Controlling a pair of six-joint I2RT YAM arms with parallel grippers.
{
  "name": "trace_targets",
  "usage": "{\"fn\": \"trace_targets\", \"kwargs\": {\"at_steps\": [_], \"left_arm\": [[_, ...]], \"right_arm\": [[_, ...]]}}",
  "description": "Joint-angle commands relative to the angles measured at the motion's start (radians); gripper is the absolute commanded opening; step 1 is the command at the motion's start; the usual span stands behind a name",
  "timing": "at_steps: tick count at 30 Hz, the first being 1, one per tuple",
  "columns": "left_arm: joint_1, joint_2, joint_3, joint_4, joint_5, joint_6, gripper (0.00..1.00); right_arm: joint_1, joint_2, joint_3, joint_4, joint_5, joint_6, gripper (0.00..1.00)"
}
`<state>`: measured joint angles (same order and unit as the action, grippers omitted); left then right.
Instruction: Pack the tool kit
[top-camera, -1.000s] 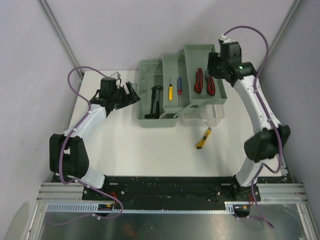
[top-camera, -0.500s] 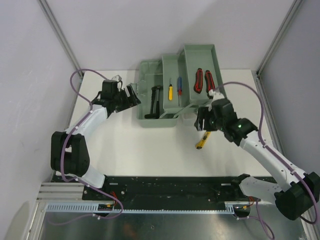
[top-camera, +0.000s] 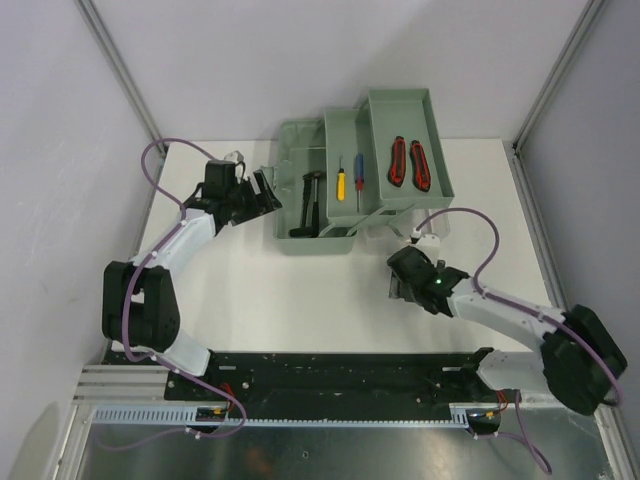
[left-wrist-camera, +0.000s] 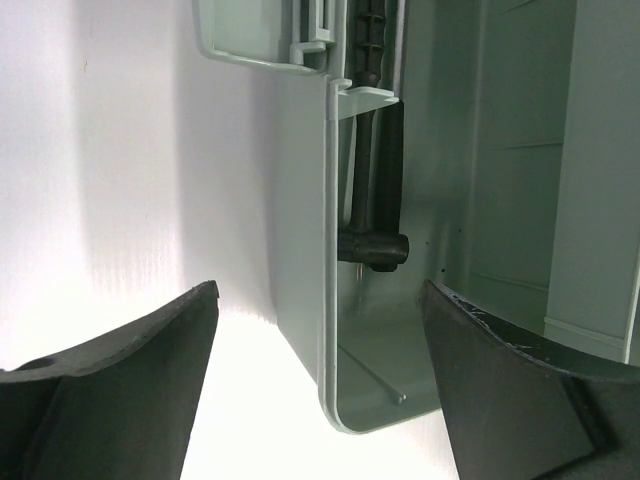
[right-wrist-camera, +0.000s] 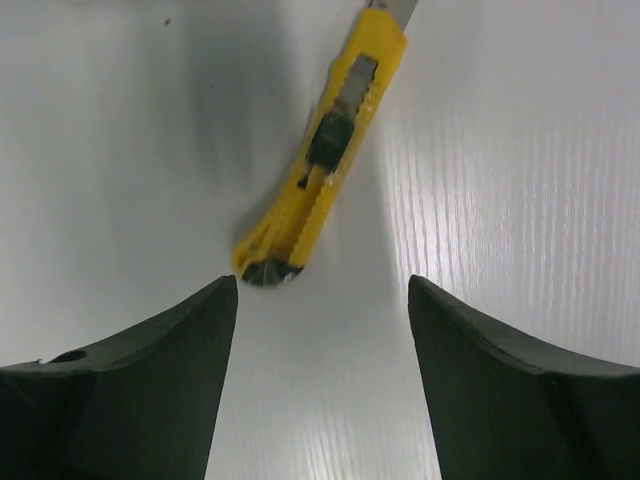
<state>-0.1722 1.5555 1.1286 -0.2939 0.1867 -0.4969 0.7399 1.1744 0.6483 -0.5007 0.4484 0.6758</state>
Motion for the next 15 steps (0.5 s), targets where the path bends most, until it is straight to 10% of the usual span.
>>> {"fn": "trace_targets", "kwargs": {"at_steps": [1,10,15], "left_arm": [[0.007,-0.024,0.007,0.023,-0.017,0.011,0.86],[0.008,-0.026,0.007,0.023,-0.017,0.014,0.86],[0.008,-0.026,0.009,0.023,-0.024,0.016,0.86]], "right_arm": [[0.008,0.115,0.001,0.166,0.156,0.094,0.75],[-0.04,0.278,0.003,0.289,0.136,0.07,0.78],[-0.047,0.284,0.004,0.209,0.106,0.088,0.55]]}}
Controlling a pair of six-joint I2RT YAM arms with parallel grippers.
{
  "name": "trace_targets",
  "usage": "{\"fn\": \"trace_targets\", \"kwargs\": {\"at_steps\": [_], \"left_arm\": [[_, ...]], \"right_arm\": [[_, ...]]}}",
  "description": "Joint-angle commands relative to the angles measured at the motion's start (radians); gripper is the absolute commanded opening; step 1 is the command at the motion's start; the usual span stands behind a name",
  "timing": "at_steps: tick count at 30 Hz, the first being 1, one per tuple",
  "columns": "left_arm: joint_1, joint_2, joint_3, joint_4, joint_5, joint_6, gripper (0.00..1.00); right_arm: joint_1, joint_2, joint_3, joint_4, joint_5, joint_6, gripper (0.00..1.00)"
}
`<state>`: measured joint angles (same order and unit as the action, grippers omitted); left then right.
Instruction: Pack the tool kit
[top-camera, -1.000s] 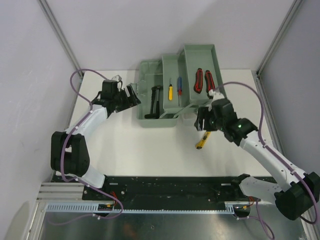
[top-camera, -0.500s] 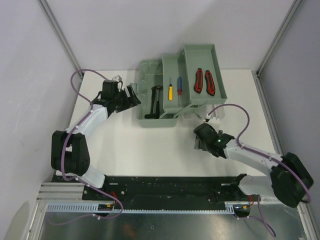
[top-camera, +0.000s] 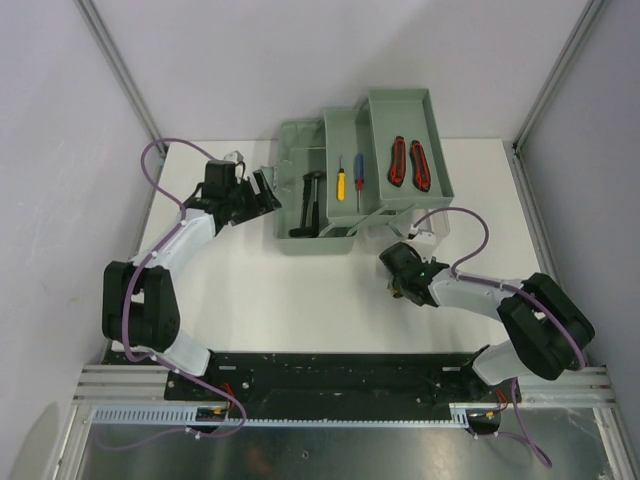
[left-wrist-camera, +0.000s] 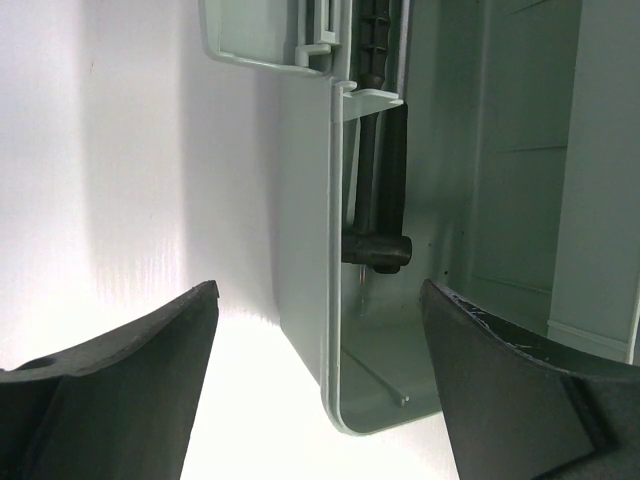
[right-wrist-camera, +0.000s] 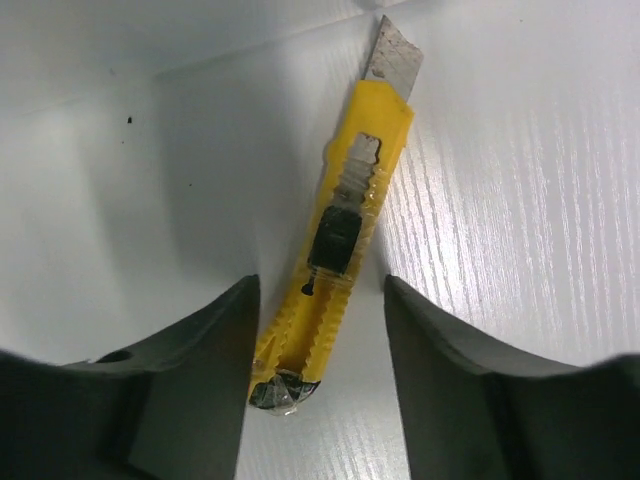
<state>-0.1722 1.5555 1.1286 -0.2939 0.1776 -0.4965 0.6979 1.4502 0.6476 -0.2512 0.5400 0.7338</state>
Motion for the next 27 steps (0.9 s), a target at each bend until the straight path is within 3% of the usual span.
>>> {"fn": "trace_targets", "kwargs": {"at_steps": [1,6,13,23,27], "left_arm": [[0.008,-0.024,0.011,0.023,-0.012,0.017,0.86],[0.008,-0.016,0.024,0.024,-0.003,0.022,0.86],[0.008,-0.014,0.024,0.025,-0.009,0.029,0.86],[0.009,-0.024,0.037,0.023,-0.082,0.005,0.86],[0.01,-0.037,0.047,0.023,-0.104,0.002,0.86]], "right_arm": [[-0.001,0.004,0.004,-0.068,0.011,0.039,0.5],[0.033,-0.042,-0.009,-0.195,-0.009,0.082,0.31],[0.046,-0.159,-0.044,-0.264,-0.053,0.092,0.15],[0.058,-0.487,0.045,-0.221,-0.253,-0.242,0.14],[0.06,-0.557,0.163,-0.234,-0.311,-0.351,0.15]]}}
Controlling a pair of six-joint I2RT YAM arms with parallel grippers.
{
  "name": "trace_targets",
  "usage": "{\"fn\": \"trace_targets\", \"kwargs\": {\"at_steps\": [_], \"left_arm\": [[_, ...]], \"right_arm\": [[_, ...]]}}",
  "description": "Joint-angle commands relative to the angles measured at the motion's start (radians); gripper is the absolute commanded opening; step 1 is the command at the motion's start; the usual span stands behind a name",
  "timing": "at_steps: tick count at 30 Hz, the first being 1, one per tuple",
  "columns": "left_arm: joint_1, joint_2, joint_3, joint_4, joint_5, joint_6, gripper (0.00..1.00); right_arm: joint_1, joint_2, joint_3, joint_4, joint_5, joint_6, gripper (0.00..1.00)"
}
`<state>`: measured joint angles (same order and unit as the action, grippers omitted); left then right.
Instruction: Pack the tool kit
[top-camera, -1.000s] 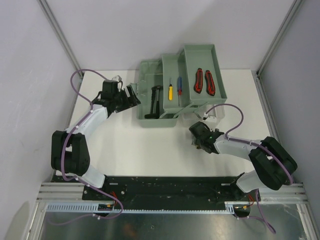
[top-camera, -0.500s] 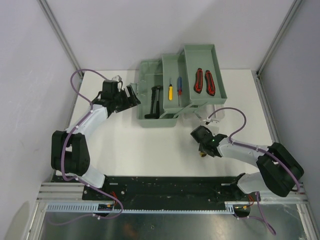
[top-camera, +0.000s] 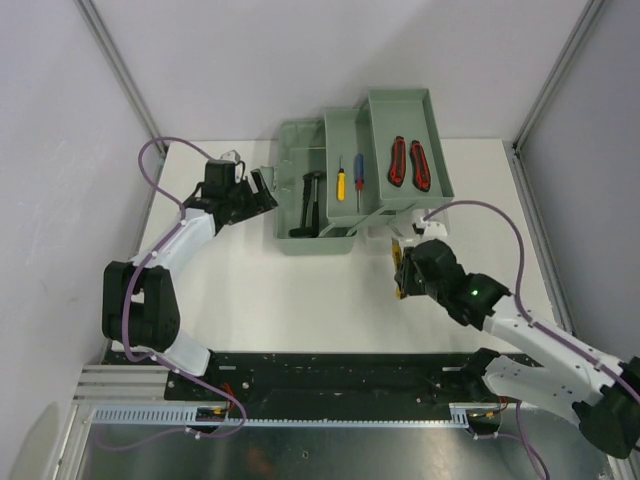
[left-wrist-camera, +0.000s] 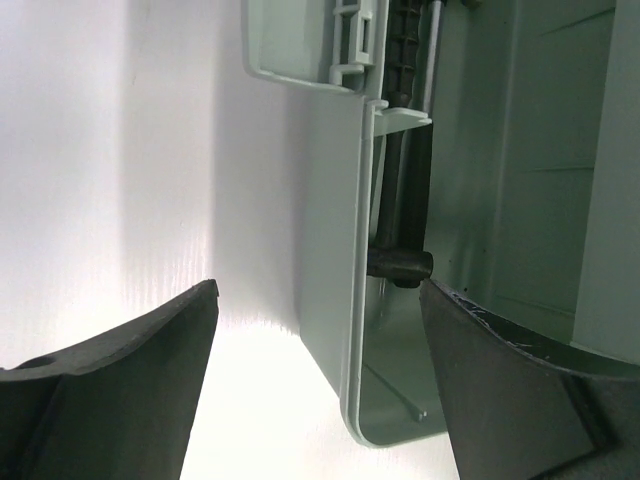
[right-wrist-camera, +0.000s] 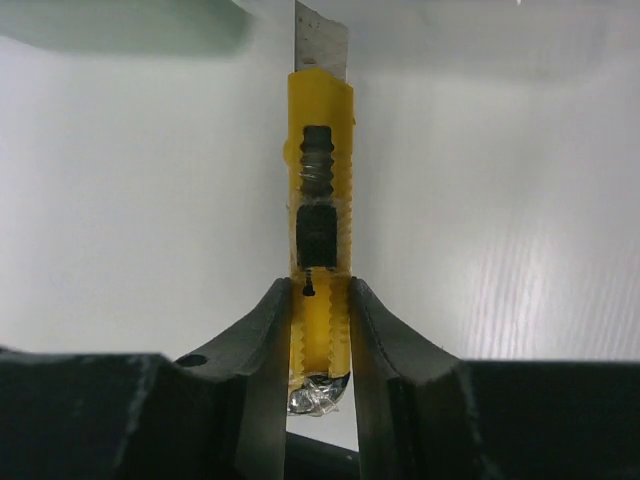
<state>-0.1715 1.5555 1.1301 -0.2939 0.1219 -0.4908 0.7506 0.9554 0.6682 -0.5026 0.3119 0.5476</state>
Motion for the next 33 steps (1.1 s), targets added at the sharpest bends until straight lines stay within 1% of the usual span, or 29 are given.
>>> {"fn": "trace_targets", "kwargs": {"at_steps": [1,6,9,11,15,18,23,33], "left_arm": [[0.01,-0.039,0.048,0.022,-0.052,-0.004,0.86],[0.012,-0.049,0.052,0.023,-0.06,-0.003,0.86],[0.012,-0.057,0.051,0.023,-0.061,-0.001,0.86],[0.012,-0.065,0.049,0.023,-0.063,0.002,0.86],[0.013,-0.081,0.042,0.023,-0.064,0.008,0.86],[0.013,-0.093,0.037,0.023,-0.064,0.013,0.86],[0.014,-0.106,0.024,0.022,-0.069,0.019,0.86],[0.014,-0.114,0.014,0.023,-0.058,0.017,0.86]], "right_arm": [[0.007,-0.062,0.176,0.014,-0.099,-0.187,0.16],[-0.004,-0.006,0.344,0.044,-0.165,-0.258,0.17],[-0.051,0.051,0.42,0.108,-0.183,-0.274,0.18],[-0.109,0.096,0.458,0.165,-0.199,-0.268,0.18],[-0.262,0.192,0.512,0.299,-0.263,-0.23,0.19],[-0.331,0.273,0.578,0.343,-0.283,-0.228,0.19],[-0.384,0.402,0.687,0.349,-0.29,-0.259,0.19],[-0.402,0.627,0.815,0.349,-0.29,-0.27,0.2]]}}
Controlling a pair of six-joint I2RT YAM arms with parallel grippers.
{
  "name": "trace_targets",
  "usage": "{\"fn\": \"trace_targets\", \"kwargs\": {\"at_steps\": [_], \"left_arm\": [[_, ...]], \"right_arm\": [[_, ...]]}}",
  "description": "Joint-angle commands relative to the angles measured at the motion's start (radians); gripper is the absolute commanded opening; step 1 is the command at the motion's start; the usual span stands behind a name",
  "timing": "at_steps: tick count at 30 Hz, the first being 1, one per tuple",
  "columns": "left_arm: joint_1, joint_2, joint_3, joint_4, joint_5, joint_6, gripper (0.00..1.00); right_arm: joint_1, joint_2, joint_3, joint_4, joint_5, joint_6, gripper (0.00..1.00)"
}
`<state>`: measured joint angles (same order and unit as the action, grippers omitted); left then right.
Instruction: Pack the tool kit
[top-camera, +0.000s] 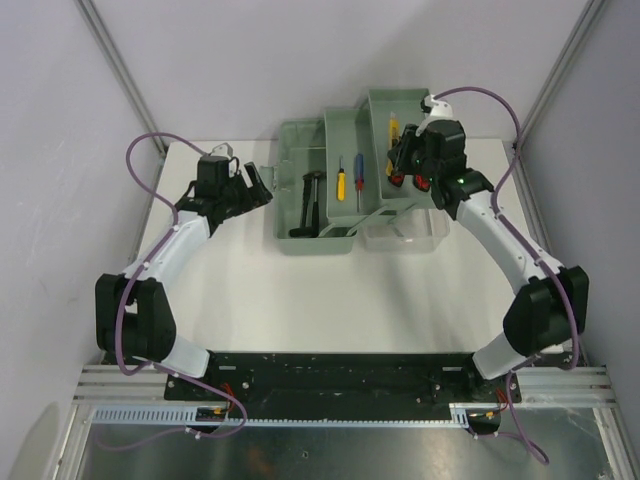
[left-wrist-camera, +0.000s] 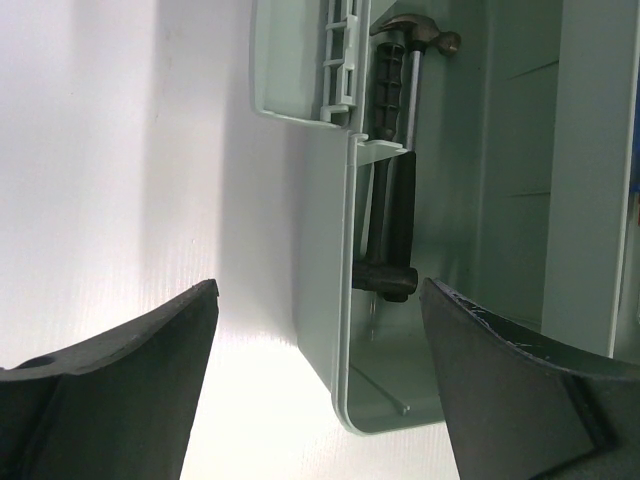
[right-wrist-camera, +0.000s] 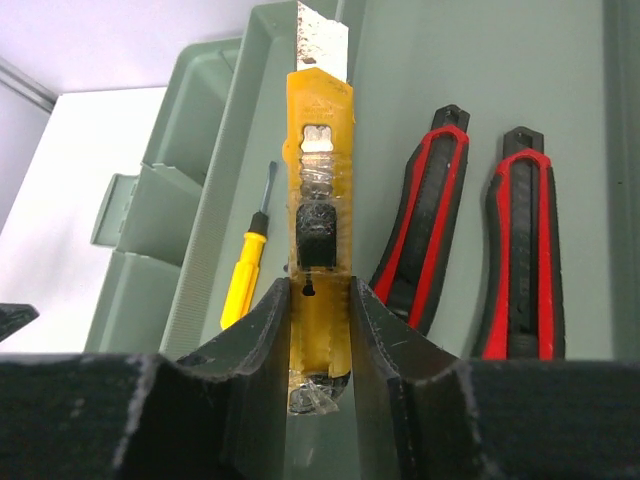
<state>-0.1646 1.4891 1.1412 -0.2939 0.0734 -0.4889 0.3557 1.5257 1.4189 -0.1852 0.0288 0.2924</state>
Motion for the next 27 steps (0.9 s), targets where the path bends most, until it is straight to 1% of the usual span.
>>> {"fn": "trace_targets", "kwargs": {"at_steps": [1,6,9,12,16,19,22,27], "left_arm": [[0.008,-0.049,0.002,0.023,-0.01,0.016,0.86],[0.01,-0.049,-0.003,0.023,-0.01,0.018,0.86],[0.01,-0.047,-0.003,0.022,-0.006,0.014,0.86],[0.01,-0.046,-0.003,0.023,-0.006,0.016,0.86],[0.009,-0.047,-0.005,0.023,-0.011,0.02,0.86],[0.01,-0.045,-0.006,0.024,-0.011,0.02,0.86],[0.01,-0.04,-0.005,0.023,-0.008,0.02,0.86],[0.01,-0.033,-0.005,0.023,-0.005,0.021,0.86]], "right_arm": [[-0.01,0.075,0.074,0.026,-0.012,-0.014,0.2],[-0.02,0.168,0.141,-0.042,-0.052,-0.008,0.21],[-0.025,0.198,0.153,-0.043,-0.058,0.006,0.22],[-0.027,0.224,0.181,-0.061,-0.059,0.026,0.29],[-0.027,0.238,0.213,-0.086,-0.05,0.044,0.43],[-0.028,0.23,0.226,-0.095,-0.042,0.052,0.5],[-0.029,0.215,0.25,-0.105,-0.044,0.055,0.55],[-0.04,0.151,0.276,-0.108,-0.032,0.054,0.58]]}}
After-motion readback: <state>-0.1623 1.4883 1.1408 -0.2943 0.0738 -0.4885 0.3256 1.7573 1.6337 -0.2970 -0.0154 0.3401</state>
